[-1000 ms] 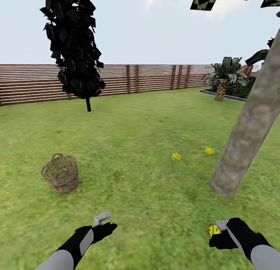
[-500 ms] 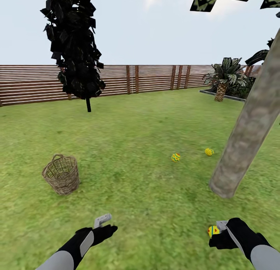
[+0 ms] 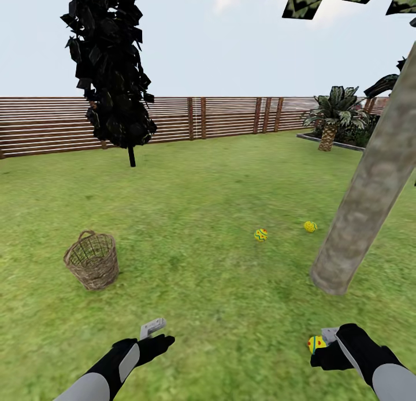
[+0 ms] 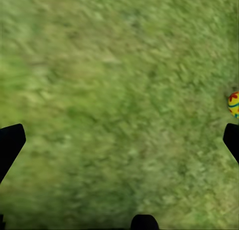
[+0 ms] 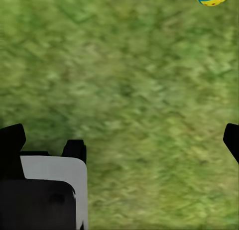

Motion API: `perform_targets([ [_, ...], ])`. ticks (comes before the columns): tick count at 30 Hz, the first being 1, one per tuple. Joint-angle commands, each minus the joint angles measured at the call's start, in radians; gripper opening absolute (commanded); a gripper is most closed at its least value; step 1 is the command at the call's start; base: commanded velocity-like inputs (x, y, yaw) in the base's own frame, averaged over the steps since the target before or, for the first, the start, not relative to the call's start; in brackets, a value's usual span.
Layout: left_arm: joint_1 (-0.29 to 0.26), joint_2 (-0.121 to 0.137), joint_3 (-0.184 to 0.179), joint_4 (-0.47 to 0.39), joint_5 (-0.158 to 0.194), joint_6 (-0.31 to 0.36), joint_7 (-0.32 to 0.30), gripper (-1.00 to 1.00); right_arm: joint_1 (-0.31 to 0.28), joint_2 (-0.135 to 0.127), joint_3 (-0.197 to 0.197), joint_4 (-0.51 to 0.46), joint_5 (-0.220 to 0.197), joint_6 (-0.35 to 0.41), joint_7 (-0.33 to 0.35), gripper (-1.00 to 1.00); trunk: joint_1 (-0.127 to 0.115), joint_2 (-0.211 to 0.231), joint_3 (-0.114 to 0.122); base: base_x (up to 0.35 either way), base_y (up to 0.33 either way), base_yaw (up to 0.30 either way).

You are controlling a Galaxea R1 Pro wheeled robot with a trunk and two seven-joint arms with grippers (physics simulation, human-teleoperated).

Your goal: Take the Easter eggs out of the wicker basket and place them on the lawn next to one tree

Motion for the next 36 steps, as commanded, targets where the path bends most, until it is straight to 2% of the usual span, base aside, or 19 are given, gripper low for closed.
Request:
perform_targets([
  [1,0.0,0.0,0.003,-0.002,0.01,0.008,0.0,1.0,-0.001,0.0,-0.001,-0.001,0.011,0.003,0.008,1.0,-0.004,0.006,0.002,0.0,0.0,0.0],
  [36,-0.001,0.0,0.003,-0.002,0.01,0.008,0.0,1.0,-0.001,0.0,-0.001,0.001,0.012,0.003,0.007,1.0,-0.138,0.251,0.112,0.0,0.0,0.0],
])
